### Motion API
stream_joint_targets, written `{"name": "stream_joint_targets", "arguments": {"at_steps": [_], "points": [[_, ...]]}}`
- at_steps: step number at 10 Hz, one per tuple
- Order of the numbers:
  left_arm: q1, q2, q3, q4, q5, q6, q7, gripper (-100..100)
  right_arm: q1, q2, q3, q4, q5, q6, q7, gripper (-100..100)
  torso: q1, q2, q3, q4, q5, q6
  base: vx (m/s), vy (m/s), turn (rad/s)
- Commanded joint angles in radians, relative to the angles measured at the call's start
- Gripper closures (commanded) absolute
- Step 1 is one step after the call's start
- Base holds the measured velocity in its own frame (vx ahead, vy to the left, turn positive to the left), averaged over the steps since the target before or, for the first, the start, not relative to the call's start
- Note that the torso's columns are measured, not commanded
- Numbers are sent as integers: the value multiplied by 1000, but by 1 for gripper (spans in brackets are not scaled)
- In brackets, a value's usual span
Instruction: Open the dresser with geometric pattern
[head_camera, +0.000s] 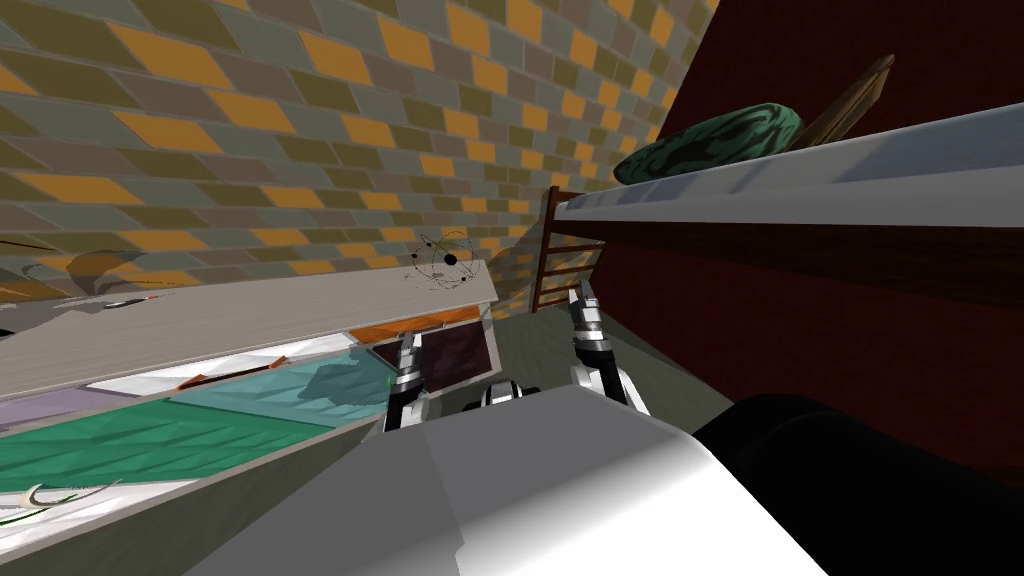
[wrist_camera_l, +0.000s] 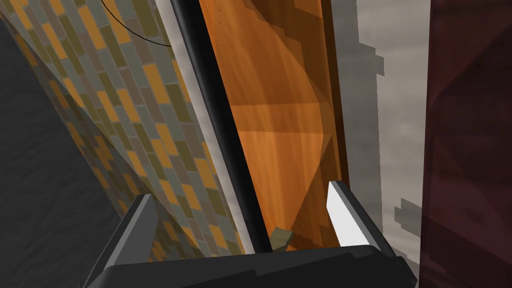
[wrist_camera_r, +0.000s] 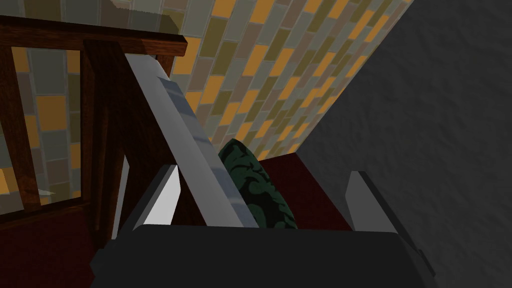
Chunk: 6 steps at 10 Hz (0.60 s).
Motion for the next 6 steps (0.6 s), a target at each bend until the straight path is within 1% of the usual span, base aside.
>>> {"name": "stream_joint_targets", "arguments": {"at_steps": [1, 2, 3, 4, 5, 6], "points": [[-36, 15, -5, 54, 23, -11, -3, -100, 0, 0, 0, 0, 0, 0, 0, 0, 2, -2, -1, 0, 0, 0, -47, -18, -22], [-18, 9, 3, 10, 7, -7, 2, 100, 0, 0, 0, 0, 0, 0, 0, 0, 3, -3, -1, -2, 2, -1, 42, 16, 70], [26, -15, 7, -29, -31, -15, 13, 100, 0, 0, 0, 0, 0, 0, 0, 0, 4, -5, -3, -4, 3, -2, 111, 38, 139], [69, -40, 12, -66, -61, -23, 24, 100, 1, 0, 0, 0, 0, 0, 0, 0, -1, -1, -2, 2, -2, -2, 153, 68, 146], [110, -65, 17, -104, -93, -31, 34, 100, 1, 0, 0, 0, 0, 0, 0, 0, -1, 2, 1, 0, 0, -2, 159, 58, 139], [114, -65, 17, -104, -106, -31, 34, 100, 1, 0, 0, 0, 0, 0, 0, 0, -1, 3, 2, -2, 1, -1, 111, 39, 47]]}}
